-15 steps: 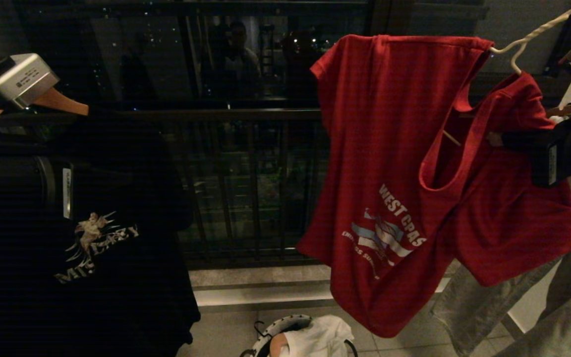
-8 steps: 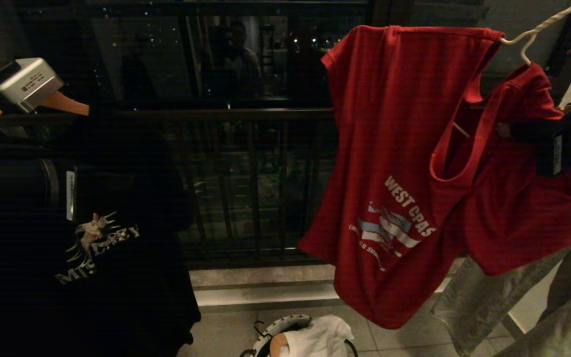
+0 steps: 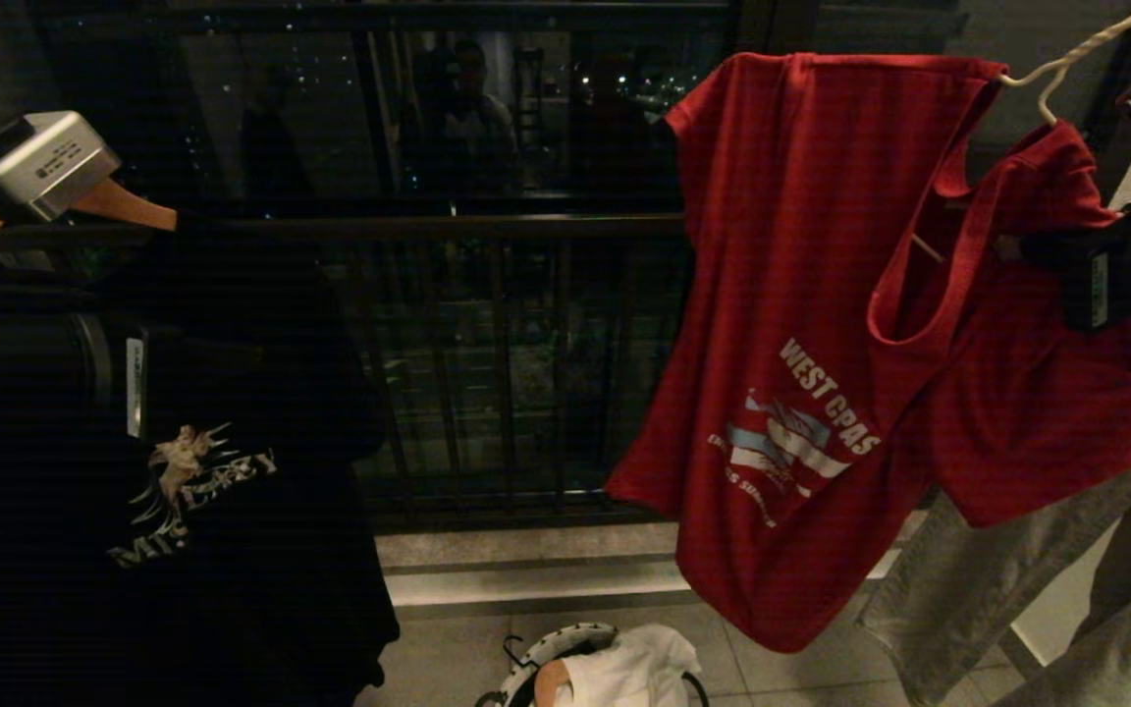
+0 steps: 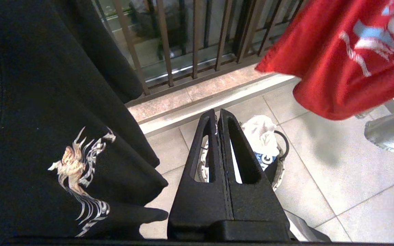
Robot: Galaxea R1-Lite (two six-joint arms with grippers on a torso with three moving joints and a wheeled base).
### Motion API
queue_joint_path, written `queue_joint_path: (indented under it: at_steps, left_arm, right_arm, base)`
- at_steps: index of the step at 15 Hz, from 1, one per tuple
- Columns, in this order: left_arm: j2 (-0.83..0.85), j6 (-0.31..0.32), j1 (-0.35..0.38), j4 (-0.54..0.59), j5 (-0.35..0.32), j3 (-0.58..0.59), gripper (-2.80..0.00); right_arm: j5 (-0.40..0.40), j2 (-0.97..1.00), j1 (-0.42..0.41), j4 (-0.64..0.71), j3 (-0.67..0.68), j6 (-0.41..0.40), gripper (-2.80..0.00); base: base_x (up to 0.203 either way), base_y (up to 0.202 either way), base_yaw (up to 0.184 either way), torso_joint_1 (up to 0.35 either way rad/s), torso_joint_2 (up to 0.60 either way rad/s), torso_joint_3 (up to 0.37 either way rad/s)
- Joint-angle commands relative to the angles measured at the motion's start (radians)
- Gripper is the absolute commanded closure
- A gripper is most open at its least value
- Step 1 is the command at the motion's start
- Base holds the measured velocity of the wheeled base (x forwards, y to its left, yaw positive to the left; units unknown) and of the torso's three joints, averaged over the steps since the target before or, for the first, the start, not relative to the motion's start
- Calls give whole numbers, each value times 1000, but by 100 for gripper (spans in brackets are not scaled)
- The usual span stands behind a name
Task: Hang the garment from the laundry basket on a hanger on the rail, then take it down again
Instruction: Hang the clothes rack on the clothesline
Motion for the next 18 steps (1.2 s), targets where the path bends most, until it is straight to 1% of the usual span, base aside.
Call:
queue_joint_path:
  at_steps: [1, 2, 6, 8, 10, 12, 16, 18]
  left_arm:
    - [-3, -1, 0, 0, 0, 0, 0]
    - [-6, -1, 0, 0, 0, 0, 0]
    - [-23, -1, 0, 0, 0, -2, 0]
    - [-34, -1, 0, 0, -2, -3, 0]
    - [-42, -4, 0, 0, -1, -5, 0]
    - [-47, -4, 0, 0, 0, -6, 0]
    - [-62, -5, 0, 0, 0, -6, 0]
    - [-66, -5, 1, 0, 0, -8, 0]
  right_arm:
    - [-22, 18, -2, 0, -26, -5, 0]
    - [-37, 20, 0, 1, -38, -8, 0]
    - [-56, 17, 17, 11, -34, -27, 0]
    - [-82, 15, 54, 12, -32, -30, 0]
    - [-122, 18, 75, 12, -32, -57, 0]
    - [-160, 23, 112, 12, -33, -63, 0]
    - [-198, 46, 119, 12, -46, -71, 0]
    - [-232, 60, 119, 7, -48, -89, 0]
  base:
    - [0, 0, 0, 0, 0, 0]
    - [0, 0, 0, 0, 0, 0]
    - [0, 0, 0, 0, 0, 0]
    - [0, 0, 0, 0, 0, 0]
    - [0, 0, 0, 0, 0, 0]
    - [0, 0, 0, 0, 0, 0]
    - [0, 0, 0, 0, 0, 0]
    - [0, 0, 0, 0, 0, 0]
